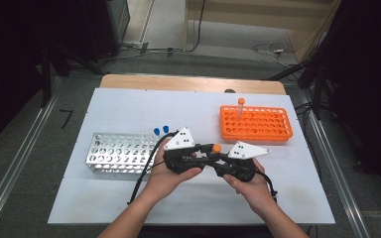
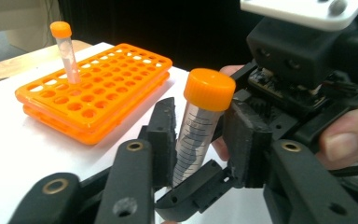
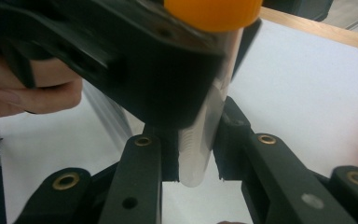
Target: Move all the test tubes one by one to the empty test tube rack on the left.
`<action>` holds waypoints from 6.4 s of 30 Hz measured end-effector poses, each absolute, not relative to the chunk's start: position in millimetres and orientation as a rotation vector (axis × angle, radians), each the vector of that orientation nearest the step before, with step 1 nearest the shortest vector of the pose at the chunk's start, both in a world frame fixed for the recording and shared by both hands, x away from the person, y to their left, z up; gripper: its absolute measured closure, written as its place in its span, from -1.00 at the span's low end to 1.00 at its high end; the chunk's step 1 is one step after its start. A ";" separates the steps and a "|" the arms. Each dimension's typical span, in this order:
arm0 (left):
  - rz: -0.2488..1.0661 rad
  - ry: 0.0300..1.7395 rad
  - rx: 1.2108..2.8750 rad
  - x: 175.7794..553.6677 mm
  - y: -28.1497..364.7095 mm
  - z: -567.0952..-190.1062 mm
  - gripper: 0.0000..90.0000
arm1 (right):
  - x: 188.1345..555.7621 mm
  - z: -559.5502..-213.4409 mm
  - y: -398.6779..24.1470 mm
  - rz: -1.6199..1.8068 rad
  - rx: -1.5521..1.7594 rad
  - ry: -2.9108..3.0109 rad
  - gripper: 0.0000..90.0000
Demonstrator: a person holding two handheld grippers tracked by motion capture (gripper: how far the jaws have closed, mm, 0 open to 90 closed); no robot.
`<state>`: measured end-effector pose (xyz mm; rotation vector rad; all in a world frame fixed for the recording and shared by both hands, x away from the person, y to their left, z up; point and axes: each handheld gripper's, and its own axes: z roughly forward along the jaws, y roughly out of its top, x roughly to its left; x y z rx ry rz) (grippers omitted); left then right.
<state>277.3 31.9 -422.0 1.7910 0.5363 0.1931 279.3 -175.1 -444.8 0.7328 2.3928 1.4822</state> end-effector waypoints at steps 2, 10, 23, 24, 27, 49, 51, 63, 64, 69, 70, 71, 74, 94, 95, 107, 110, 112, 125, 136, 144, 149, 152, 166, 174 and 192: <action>0.208 0.535 1.797 276.9 31.0 -422.2 0.56 | 278.6 -444.6 -174.7 1.487 0.733 2.396 0.58; 0.259 0.531 1.798 275.4 33.5 -421.0 0.66 | 278.4 -444.5 -174.9 1.494 0.721 2.405 0.56; 0.318 0.575 1.745 276.0 58.2 -412.4 0.67 | 278.6 -441.5 -180.7 1.528 0.658 2.441 -0.38; 0.323 0.582 1.741 275.9 61.2 -411.6 0.67 | 278.9 -441.7 -181.1 1.531 0.648 2.448 -0.46; 0.342 0.599 1.727 275.9 71.5 -409.2 0.67 | 282.2 -442.7 -185.0 1.537 0.635 2.458 -0.69; 0.503 0.800 1.568 278.5 169.0 -396.7 0.67 | 310.6 -445.7 -228.7 1.566 0.753 2.397 -1.00; 0.523 0.818 1.560 278.6 176.4 -396.5 0.67 | 310.9 -446.3 -230.9 1.560 0.758 2.393 -1.00; 0.567 0.907 1.501 280.3 213.4 -401.9 0.67 | 316.7 -448.8 -244.0 1.548 0.804 2.359 -1.00; 0.569 0.914 1.499 280.4 215.5 -402.6 0.67 | 317.0 -449.0 -244.7 1.546 0.813 2.357 -1.00; 0.573 0.946 1.503 282.9 223.7 -408.9 0.67 | 318.9 -450.0 -248.0 1.540 0.831 2.347 -1.00; 0.577 0.952 1.503 283.4 224.9 -410.2 0.67 | 319.0 -450.1 -248.5 1.537 0.834 2.345 -1.00; 0.577 0.961 1.501 283.8 226.0 -411.4 0.67 | 318.9 -450.2 -248.8 1.535 0.837 2.344 -1.00; 0.579 0.981 1.502 285.7 228.4 -414.9 0.67 | 318.8 -450.7 -249.1 1.530 0.838 2.345 -1.00; 0.592 1.031 1.562 294.3 221.1 -429.0 0.66 | 318.3 -452.1 -250.4 1.526 0.849 2.341 -1.00; 0.598 1.032 1.576 294.3 220.2 -429.5 0.66 | 318.3 -452.1 -250.4 1.527 0.853 2.340 -1.00; 0.597 1.076 1.675 294.7 212.4 -438.2 0.65 | 320.3 -454.2 -246.5 1.520 0.844 2.352 -1.00; 0.590 1.081 1.690 294.4 211.9 -439.6 0.64 | 321.1 -454.3 -245.5 1.520 0.837 2.354 -1.00; 0.581 1.093 1.694 294.5 211.3 -440.8 0.61 | 321.9 -454.0 -245.4 1.519 0.839 2.353 -1.00; 0.589 1.095 1.707 289.2 207.1 -444.1 0.56 | 333.6 -453.1 -244.1 1.523 0.855 2.327 -1.00; 0.545 1.105 1.662 284.6 209.7 -441.7 0.35 | 344.1 -451.7 -251.2 1.523 0.911 2.284 -1.00; 0.485 1.046 1.587 275.9 212.0 -439.7 -0.13 | 358.7 -447.0 -257.0 1.510 0.991 2.215 -1.00; 0.465 1.013 1.554 271.7 213.3 -436.9 -0.45 | 371.7 -448.4 -255.4 1.477 1.030 2.188 -0.93; 0.467 0.994 1.553 269.6 210.8 -434.9 -0.67 | 381.2 -449.5 -254.7 1.456 1.068 2.165 -0.91; 0.432 0.937 1.571 266.3 197.5 -429.2 -1.00 | 437.2 -460.6 -246.6 1.306 1.221 2.059 -0.11; 0.427 0.947 1.577 267.5 194.9 -430.2 -1.00 | 451.3 -472.0 -239.8 1.206 1.295 2.032 0.24; 0.435 0.896 1.598 267.7 174.6 -420.1 -1.00 | 441.1 -458.3 -243.8 1.212 1.230 1.942 0.61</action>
